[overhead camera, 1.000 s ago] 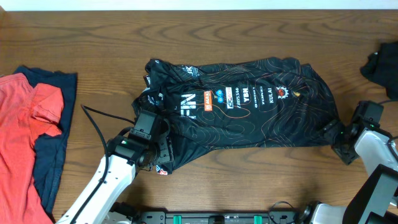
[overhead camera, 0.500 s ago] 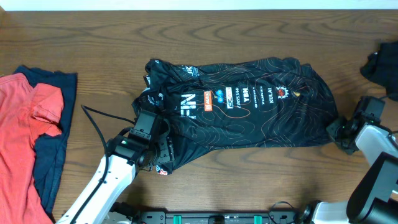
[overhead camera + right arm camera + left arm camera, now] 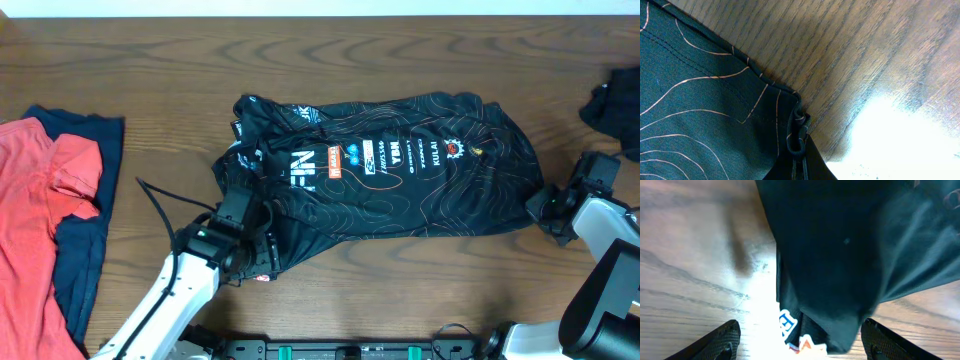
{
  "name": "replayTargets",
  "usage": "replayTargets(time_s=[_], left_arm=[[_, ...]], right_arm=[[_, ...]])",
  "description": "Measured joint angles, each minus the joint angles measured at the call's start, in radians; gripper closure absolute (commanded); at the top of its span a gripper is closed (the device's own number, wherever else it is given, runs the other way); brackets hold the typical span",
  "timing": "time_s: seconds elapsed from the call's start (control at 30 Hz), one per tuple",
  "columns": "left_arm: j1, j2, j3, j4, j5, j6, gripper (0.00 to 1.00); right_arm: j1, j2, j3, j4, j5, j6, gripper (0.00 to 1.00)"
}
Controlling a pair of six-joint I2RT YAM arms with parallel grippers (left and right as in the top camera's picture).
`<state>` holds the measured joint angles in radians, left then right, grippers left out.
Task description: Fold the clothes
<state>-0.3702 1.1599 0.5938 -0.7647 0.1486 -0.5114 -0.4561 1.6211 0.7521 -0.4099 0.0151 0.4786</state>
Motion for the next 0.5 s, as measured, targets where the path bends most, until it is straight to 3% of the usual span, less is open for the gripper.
replayTargets(time_s=[0.4, 0.5], left_arm=[[0.000, 0.006, -0.053, 0.227, 0.093, -0.010, 0.19], [0.000, 0.027, -0.053, 0.267, 0.116, -0.013, 0.28]], right_arm=[[0.000, 0.000, 0.001, -0.004, -0.001, 0.000, 0.99], [0.000, 0.000, 0.001, -0.004, -0.002, 0.000, 0.99]])
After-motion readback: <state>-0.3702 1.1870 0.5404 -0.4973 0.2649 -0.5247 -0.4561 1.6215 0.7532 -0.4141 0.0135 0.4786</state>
